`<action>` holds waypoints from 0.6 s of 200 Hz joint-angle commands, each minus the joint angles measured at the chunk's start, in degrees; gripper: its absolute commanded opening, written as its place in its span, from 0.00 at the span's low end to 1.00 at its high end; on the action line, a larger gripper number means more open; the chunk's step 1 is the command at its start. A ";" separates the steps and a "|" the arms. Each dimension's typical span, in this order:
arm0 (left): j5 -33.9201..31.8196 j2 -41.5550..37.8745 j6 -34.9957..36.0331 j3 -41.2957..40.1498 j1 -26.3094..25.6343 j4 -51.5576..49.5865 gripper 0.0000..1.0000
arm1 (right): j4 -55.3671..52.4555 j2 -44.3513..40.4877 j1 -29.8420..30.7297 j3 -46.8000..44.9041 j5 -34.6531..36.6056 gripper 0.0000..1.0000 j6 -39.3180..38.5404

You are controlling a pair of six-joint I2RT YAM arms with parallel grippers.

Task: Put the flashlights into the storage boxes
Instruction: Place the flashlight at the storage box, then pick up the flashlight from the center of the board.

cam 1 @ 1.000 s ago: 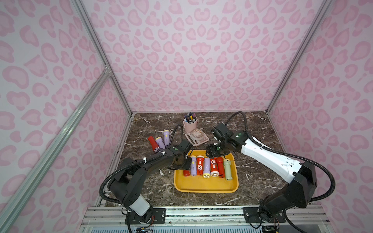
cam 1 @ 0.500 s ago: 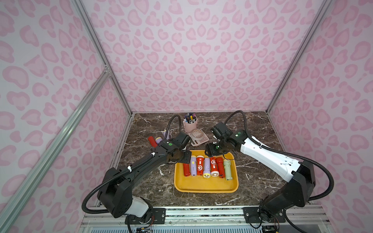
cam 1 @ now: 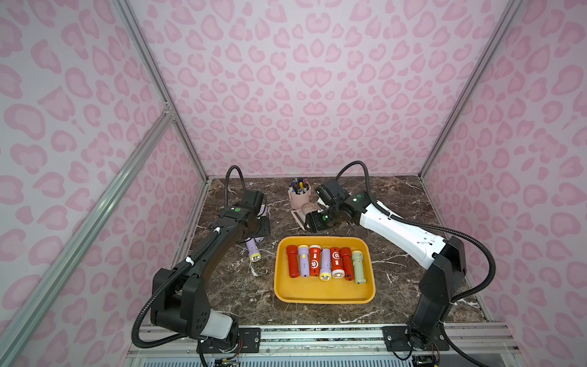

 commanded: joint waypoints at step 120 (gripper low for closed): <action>2.20 8.26 -1.43 -9.09 7.03 7.15 0.59 | -3.99 12.08 1.42 13.04 -6.77 0.64 -4.33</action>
